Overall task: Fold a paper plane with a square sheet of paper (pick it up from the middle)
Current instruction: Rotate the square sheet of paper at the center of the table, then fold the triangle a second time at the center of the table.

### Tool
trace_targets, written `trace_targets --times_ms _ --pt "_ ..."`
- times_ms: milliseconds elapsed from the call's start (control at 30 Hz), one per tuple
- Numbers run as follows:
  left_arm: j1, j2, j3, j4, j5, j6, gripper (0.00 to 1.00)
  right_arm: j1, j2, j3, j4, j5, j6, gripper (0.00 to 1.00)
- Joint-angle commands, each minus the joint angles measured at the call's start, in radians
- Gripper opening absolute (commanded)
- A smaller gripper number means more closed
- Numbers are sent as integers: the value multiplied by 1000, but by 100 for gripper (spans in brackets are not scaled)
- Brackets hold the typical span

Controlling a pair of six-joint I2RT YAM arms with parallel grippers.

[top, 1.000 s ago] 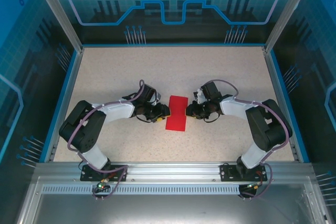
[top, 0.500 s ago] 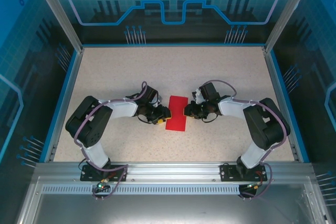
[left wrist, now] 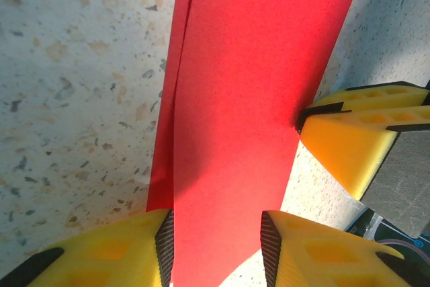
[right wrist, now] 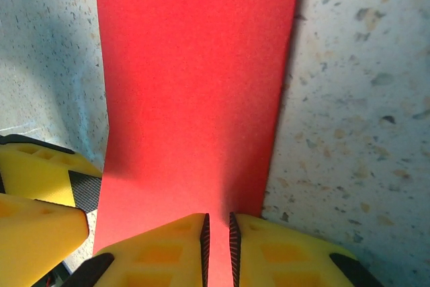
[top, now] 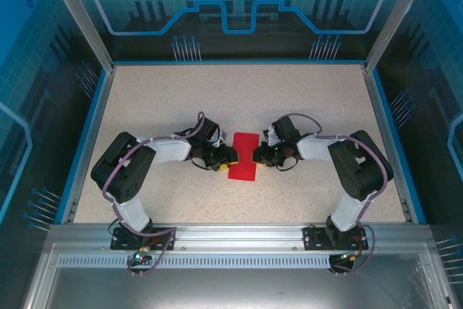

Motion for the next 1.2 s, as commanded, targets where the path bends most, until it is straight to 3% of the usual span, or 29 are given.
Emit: trace_targets --times_ms 0,300,567,767,1000,1167 --pt "-4 11 24 -1 35 19 42 12 13 -8 12 -16 8 18" --pt "-4 37 36 61 85 -4 42 12 -24 -8 -8 -10 3 18" --pt "-3 34 58 62 87 -4 39 17 -202 -51 -78 99 -36 24" --pt "2 37 72 52 83 -3 32 89 -465 -109 -152 319 -120 36" --pt "7 33 78 44 67 -3 28 101 -728 -142 -254 588 -212 36" --pt "7 38 78 51 66 -7 28 87 -870 -176 -290 689 -238 56"
